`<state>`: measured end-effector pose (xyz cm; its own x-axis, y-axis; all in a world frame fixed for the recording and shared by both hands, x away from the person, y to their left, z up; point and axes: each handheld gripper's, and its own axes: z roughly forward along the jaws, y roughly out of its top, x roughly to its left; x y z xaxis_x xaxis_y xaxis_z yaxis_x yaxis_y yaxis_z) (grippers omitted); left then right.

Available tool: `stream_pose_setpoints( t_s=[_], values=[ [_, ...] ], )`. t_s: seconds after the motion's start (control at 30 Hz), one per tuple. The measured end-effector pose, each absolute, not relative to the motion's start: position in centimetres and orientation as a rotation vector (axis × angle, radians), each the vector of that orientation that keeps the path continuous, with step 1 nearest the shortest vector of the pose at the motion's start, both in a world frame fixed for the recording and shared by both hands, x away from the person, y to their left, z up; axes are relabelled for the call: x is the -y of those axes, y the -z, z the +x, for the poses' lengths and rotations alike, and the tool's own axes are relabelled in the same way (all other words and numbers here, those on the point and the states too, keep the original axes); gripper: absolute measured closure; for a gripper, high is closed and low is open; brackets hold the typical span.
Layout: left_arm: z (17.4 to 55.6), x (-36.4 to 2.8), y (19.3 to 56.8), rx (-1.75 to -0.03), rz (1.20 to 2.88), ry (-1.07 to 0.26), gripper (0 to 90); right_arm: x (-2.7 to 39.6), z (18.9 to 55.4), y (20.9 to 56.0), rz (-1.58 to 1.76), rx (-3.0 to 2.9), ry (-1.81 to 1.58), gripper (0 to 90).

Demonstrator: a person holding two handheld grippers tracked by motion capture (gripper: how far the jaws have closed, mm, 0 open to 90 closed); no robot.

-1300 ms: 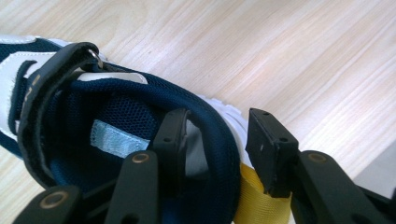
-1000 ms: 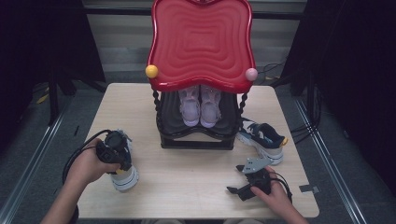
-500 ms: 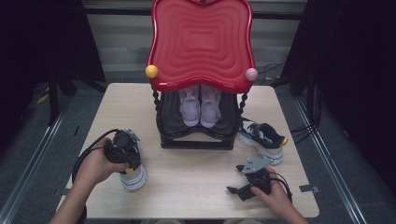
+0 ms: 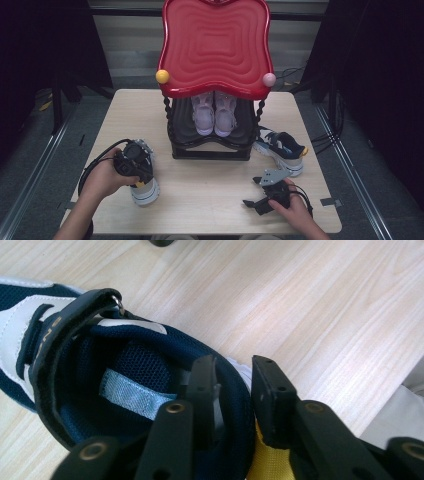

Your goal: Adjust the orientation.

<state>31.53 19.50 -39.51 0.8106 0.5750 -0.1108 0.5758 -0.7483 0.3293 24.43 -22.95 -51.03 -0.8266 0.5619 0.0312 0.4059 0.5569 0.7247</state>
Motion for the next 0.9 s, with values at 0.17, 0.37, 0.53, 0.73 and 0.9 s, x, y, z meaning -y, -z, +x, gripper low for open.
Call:
stream_pose_setpoints(
  t_s=[0.17, 0.37, 0.53, 0.73, 0.9],
  values=[
    [31.4, -19.6, 39.2, -0.842, 2.689, -0.039, 56.3, 23.0, 24.4, 51.0, 0.815, -2.587, -1.126, 11.3],
    [31.5, -20.0, 38.1, -0.803, 2.683, -0.035, 40.4, 23.0, 24.4, 51.0, 0.815, -2.587, -1.125, 11.2],
    [31.4, -19.9, 38.0, -0.787, 2.71, -0.022, 32.6, 23.0, 24.4, 51.0, 0.815, -2.587, -1.126, 11.2],
    [31.2, -19.8, 38.5, -0.726, 2.771, -0.001, 29.2, 22.9, 24.4, 51.0, 0.815, -2.587, -1.125, 11.3],
    [31.1, -19.7, 38.9, -0.712, 2.806, 0.006, 28.9, 23.0, 24.4, 51.0, 0.815, -2.587, -1.125, 11.2]
  ],
)
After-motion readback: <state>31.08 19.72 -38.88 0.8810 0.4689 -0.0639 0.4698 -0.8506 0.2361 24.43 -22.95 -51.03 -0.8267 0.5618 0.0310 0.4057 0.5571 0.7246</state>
